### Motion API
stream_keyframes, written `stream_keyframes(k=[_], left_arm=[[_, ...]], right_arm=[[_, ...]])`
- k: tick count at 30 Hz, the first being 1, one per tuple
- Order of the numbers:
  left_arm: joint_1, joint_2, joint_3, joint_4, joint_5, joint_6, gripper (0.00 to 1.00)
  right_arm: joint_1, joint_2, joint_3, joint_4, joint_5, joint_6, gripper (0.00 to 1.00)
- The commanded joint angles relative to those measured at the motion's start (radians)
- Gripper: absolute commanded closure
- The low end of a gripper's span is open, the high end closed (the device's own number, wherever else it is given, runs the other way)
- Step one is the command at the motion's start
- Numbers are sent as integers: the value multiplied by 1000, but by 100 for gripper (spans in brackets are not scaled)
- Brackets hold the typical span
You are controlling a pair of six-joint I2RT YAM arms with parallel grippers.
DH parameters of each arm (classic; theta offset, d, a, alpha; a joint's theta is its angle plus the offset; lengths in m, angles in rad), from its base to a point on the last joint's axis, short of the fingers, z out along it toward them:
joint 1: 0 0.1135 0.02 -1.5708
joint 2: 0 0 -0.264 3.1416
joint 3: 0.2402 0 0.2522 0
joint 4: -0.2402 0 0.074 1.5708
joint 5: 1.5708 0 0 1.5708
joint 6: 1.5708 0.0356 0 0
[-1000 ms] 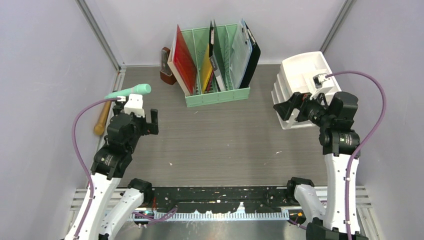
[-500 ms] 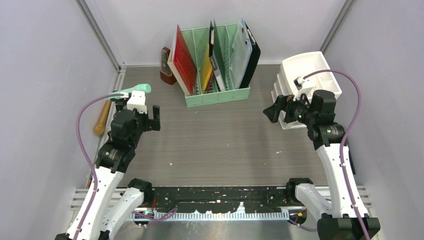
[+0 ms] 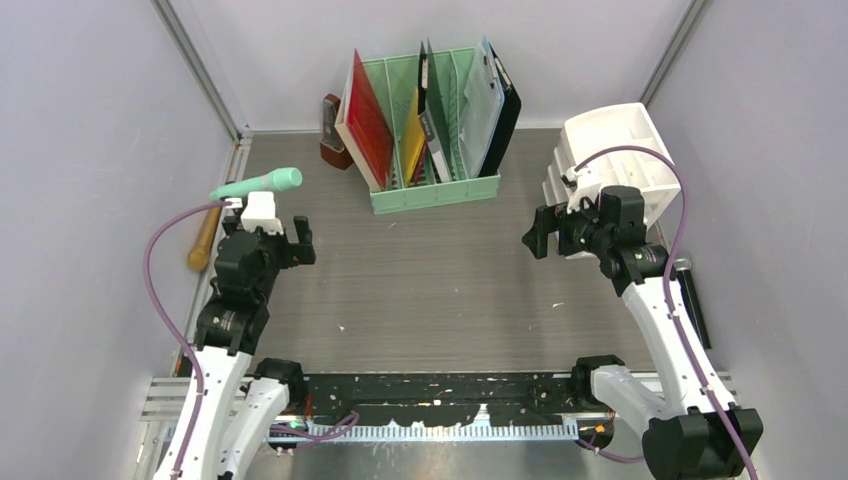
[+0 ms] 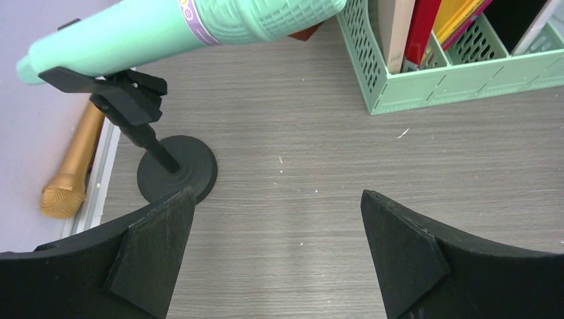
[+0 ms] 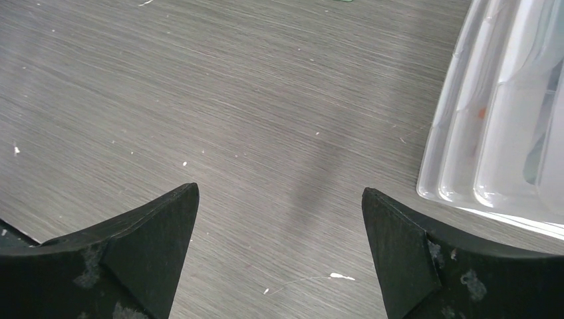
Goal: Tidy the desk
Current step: Reset both arms
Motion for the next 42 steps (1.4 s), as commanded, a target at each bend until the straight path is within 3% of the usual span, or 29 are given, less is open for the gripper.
stream_keyframes(k=[1,26,42], left_arm=[[10,-20,-3,74,17,0,0],[26,-48,-58,53,131,38,0],[29,-88,-67,50,141,45,0]], right_arm=[[7,-23,36,21,44,-41,1],[7,-156,11,117,217,15,0],[7,-215,56,70,152,64,1]])
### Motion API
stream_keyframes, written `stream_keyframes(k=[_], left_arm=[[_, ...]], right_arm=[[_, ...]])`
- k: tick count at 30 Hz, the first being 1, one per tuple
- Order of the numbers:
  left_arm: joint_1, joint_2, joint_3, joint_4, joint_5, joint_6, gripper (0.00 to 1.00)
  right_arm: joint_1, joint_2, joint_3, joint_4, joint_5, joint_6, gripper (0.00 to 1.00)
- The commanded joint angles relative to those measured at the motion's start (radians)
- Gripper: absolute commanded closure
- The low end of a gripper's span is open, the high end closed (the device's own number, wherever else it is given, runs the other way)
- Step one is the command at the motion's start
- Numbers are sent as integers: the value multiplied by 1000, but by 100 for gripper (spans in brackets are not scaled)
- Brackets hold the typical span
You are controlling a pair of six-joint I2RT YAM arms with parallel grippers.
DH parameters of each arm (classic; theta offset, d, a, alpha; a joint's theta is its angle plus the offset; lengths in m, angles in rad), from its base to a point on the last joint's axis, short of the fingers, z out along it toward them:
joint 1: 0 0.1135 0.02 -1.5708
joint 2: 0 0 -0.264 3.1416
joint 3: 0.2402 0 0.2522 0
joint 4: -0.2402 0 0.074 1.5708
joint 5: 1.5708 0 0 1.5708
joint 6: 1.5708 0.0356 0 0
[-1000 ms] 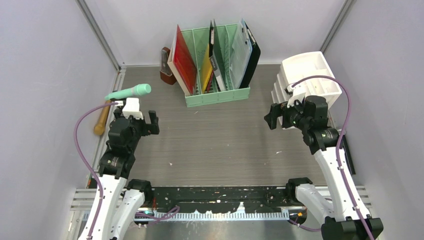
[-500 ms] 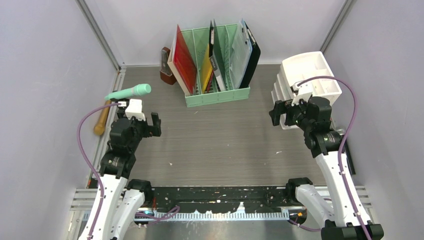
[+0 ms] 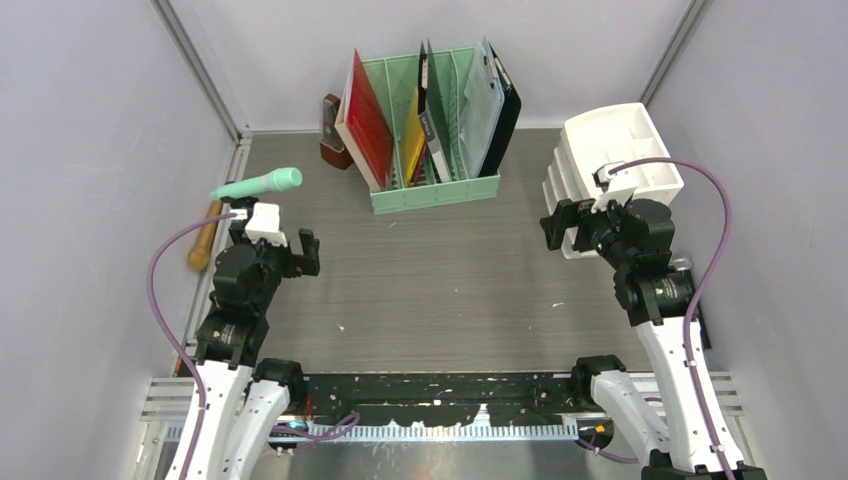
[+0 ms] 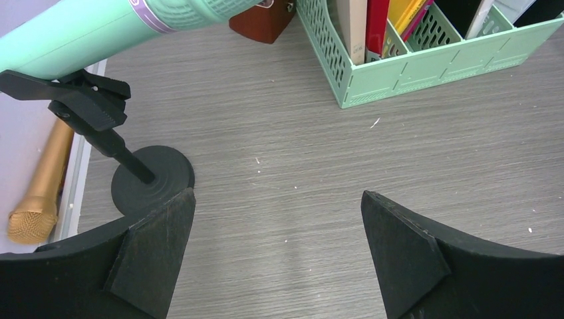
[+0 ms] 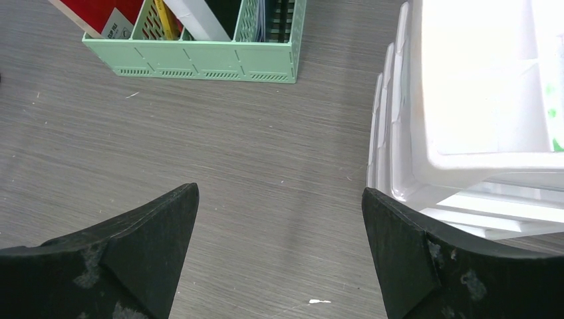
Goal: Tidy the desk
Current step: Reset both arms
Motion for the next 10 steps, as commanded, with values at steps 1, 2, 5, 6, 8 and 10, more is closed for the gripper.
stream_keyframes(k=[1,2,5,6,8,10], left_arm=[[8,-3,-6,31,16,12,0],[10,-4,-7,31,16,11,0],[10,-3,-8,30,16,12,0],[10,-3,-8,30,16,12,0],[11,-1,-9,29,16,12,0],[11,-1,-11,28,41,12,0]], right_arm=[[5,-19,42,8,-23,1,1],[5,-18,42,2,-27,0,0],[5,-23,39,0,-21,-1,0],[5,-24,38,-1,-19,-1,1],[5,-27,36,-1,-11,-1,1],[4,-29,34,0,-8,-1,0]])
